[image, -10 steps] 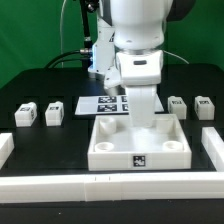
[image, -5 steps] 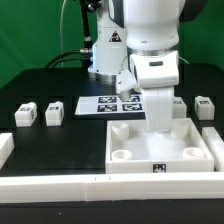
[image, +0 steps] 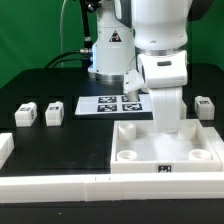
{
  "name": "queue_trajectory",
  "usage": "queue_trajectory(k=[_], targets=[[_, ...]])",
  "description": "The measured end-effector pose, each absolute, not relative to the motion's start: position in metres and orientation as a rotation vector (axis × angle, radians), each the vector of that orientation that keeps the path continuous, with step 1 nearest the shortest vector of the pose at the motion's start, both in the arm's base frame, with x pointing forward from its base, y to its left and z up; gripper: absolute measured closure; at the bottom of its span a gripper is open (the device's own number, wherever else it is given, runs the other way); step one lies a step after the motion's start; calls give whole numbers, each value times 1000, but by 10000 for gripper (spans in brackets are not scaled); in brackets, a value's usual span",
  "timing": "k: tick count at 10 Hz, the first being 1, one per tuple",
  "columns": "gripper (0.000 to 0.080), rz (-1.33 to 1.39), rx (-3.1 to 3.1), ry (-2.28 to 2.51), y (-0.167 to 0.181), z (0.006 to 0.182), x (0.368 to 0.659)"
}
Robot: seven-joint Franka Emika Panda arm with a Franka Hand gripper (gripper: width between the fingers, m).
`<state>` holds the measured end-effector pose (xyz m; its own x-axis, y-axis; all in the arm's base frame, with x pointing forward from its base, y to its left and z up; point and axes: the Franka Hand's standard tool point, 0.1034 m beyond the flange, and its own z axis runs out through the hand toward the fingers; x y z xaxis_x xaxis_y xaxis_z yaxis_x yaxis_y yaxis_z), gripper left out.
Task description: Assemble one leg
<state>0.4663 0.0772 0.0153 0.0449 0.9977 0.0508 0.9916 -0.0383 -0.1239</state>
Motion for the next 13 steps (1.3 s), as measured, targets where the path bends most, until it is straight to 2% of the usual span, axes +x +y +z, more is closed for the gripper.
queue_trajectory(k=[4, 6, 7, 8, 9, 11, 13], targets=[[729, 72, -2181, -2084, 78, 15, 466], [472, 72, -2182, -2083, 78, 15, 466], [288, 72, -2183, -2083, 78, 15, 466], [288, 71, -2183, -2083, 78, 15, 466], [180, 71, -2183, -2083, 78, 16, 466], [159, 59, -2197, -2083, 78, 19, 463], [151, 31, -2235, -2083, 72, 32, 447]])
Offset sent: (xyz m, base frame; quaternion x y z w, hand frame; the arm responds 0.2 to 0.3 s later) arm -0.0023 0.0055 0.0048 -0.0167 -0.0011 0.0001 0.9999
